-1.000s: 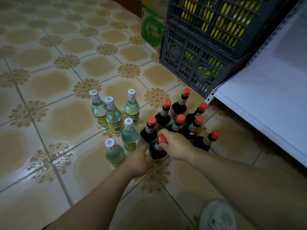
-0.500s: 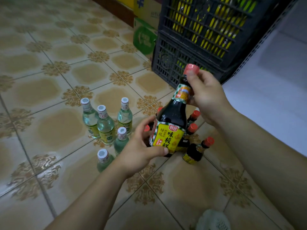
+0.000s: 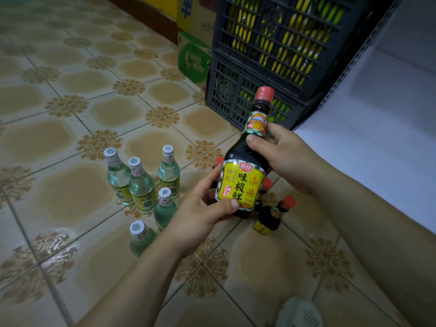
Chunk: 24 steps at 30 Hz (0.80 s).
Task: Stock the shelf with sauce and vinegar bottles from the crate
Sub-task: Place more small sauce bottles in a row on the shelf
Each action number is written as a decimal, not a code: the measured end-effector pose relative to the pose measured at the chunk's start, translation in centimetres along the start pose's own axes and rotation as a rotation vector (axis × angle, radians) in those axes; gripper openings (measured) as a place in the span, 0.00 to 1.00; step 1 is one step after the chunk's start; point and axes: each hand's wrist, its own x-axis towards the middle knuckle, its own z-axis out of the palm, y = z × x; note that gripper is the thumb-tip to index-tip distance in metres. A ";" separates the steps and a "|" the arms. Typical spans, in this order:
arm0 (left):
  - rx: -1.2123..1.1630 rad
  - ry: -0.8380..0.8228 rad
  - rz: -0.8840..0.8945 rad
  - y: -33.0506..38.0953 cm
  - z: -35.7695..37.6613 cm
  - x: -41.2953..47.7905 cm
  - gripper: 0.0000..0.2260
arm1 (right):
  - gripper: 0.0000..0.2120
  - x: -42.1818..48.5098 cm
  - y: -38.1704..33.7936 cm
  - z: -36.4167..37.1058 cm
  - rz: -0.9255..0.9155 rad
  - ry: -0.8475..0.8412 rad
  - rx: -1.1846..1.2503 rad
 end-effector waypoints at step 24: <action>0.352 -0.627 0.297 15.7 37.7 3.0 0.28 | 0.08 -24.8 -14.8 -30.5 -0.104 0.680 -0.159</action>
